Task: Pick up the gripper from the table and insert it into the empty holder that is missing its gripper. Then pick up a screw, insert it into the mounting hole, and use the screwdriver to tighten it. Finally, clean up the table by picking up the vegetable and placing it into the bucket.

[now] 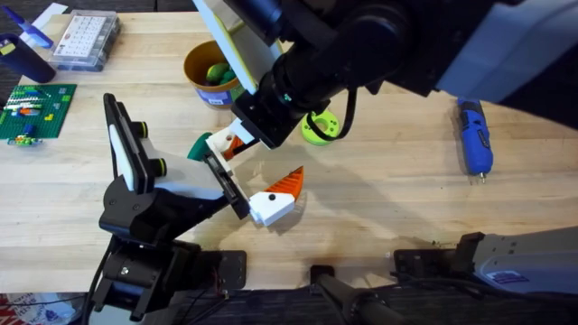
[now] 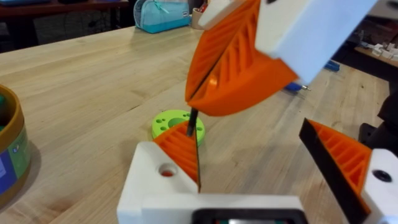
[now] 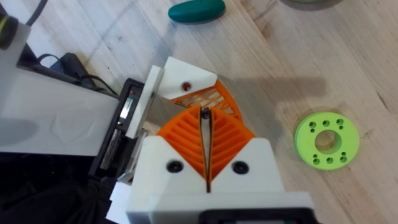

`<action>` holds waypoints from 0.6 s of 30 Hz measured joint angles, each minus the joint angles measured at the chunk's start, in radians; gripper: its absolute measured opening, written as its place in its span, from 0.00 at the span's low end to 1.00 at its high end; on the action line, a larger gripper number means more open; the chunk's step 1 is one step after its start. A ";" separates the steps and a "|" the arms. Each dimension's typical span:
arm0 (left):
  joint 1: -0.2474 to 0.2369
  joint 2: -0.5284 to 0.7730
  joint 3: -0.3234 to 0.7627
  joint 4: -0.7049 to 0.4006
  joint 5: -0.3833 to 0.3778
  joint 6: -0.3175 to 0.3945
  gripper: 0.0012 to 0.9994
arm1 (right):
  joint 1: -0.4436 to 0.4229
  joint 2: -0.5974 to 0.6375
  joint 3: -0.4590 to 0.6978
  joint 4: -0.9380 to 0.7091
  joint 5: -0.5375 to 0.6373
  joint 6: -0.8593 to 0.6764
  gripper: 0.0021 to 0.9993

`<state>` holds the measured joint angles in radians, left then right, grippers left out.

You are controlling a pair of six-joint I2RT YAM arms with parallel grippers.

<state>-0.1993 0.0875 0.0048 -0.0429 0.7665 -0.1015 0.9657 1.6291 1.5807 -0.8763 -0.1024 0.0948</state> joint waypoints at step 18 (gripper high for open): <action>0.000 0.000 0.000 -0.013 -0.001 -0.004 0.99 | -0.002 -0.003 0.014 0.099 0.001 0.012 0.01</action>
<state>-0.1993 0.0879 0.0048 -0.0559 0.7660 -0.1055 0.9638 1.6259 1.5951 -0.7777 -0.1017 0.1071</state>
